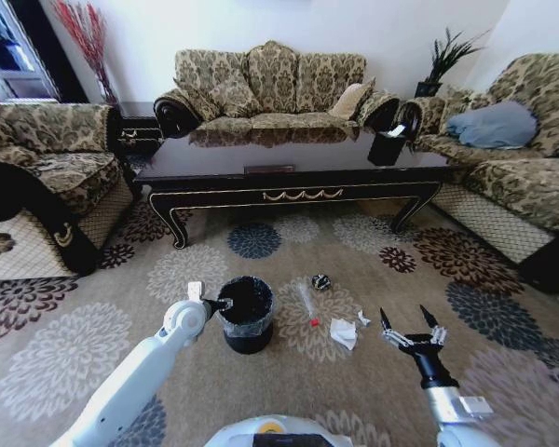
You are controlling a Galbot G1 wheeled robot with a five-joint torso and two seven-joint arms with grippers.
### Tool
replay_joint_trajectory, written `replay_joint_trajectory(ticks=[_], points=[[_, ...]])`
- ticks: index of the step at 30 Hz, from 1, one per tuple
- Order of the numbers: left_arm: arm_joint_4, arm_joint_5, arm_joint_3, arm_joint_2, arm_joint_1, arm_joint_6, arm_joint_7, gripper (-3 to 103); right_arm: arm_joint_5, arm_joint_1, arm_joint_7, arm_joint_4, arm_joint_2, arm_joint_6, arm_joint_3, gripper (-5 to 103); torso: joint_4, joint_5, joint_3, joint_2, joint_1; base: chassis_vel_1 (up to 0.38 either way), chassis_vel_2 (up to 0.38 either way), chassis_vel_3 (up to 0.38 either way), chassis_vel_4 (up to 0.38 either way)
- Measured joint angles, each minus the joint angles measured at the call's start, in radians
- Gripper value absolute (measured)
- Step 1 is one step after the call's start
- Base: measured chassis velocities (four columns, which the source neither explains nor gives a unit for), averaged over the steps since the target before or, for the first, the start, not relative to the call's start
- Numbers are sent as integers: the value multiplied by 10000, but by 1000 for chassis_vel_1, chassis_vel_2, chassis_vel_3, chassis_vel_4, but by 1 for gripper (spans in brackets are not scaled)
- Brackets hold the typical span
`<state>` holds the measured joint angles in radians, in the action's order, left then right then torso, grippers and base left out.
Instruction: Move to the front of the table and pick up the trash from the floor, then place it into the trash bin.
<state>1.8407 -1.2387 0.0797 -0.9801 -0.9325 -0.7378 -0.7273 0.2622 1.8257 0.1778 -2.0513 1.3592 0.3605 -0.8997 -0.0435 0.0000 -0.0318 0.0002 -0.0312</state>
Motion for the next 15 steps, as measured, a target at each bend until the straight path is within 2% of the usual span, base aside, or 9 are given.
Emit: replay_joint_trajectory(ticks=[1, 3, 4, 6, 7, 9, 12, 15], points=[[0, 0, 0, 0, 0, 0, 0, 59, 0, 0, 0, 0, 0, 0, 0, 100, 0, 0, 0, 0, 0, 0, 0, 0, 0], [23, -16, 39, 38, -66, 0, -2, 48, -3, -54, -19, 30, -9, -21, 53, 100, 0, 0, 0, 0, 0, 0, 0, 0, 0], [38, -18, 60, 62, -99, 0, -2, 48, -6, -77, -24, 42, -10, -36, 86, 100, 1, 0, 0, 0, 0, 0, 0, 0, 0], [47, -11, 96, 104, -145, 0, 2, 38, -20, -121, -31, 63, -11, -58, 148, 100, 1, -1, 0, 0, 0, 0, 0, 0, 0], [47, -11, 96, 104, -145, 0, 2, 38, -20, -121, -31, 63, -11, -58, 148, 100, 1, -1, 0, 0, 0, 0, 0, 0, 0], [63, -5, 107, 158, -167, 2, -19, 27, -39, -144, -35, 101, -7, -65, 188, 100, -2, -2, 0, 0, 0, 0, 0, 0, 0], [92, 45, 105, 255, -180, 4, -25, 22, -53, -152, -35, 155, -7, -66, 215, 100, -2, -2, 0, 0, 0, 0, 0, 0, 0], [125, 129, 107, 456, -185, 6, -51, 7, -64, -161, -38, 236, -12, -61, 221, 100, 1, -3, -1, 0, 0, 0, 0, 0, 0]])
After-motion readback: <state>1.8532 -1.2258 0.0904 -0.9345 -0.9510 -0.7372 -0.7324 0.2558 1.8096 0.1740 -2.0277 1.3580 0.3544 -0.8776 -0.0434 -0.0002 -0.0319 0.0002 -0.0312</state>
